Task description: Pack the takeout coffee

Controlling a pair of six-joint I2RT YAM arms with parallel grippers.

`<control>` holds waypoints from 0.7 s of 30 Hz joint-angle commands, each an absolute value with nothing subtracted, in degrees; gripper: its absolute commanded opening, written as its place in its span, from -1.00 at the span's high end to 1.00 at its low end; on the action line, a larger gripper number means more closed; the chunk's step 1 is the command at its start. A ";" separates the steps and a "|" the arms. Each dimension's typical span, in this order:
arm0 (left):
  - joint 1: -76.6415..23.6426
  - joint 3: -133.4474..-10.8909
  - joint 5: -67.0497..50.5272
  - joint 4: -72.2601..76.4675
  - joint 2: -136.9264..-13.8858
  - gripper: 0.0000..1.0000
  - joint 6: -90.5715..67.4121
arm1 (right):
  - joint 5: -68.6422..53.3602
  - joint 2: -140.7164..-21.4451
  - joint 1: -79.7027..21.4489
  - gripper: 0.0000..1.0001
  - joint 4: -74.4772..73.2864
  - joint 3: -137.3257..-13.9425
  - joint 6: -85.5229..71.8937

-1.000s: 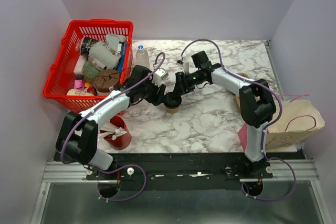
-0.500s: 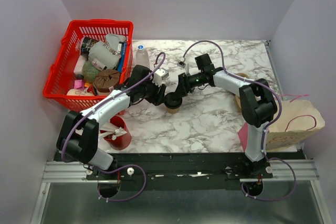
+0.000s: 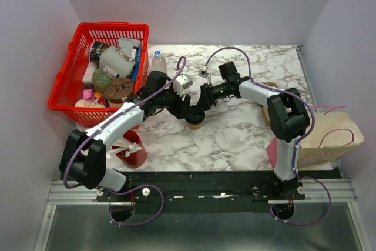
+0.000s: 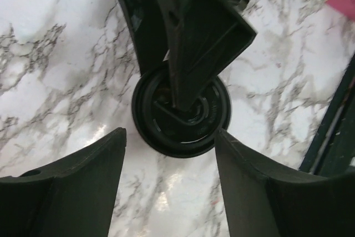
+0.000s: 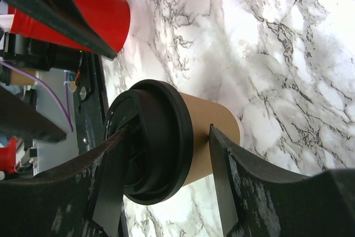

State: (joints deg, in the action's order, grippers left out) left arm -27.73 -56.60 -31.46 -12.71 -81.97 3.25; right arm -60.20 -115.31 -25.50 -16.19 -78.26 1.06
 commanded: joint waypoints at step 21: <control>-35.24 -55.73 -26.02 -7.74 -85.78 -0.75 15.38 | -57.57 -119.62 -26.02 -0.30 -18.02 -78.13 0.88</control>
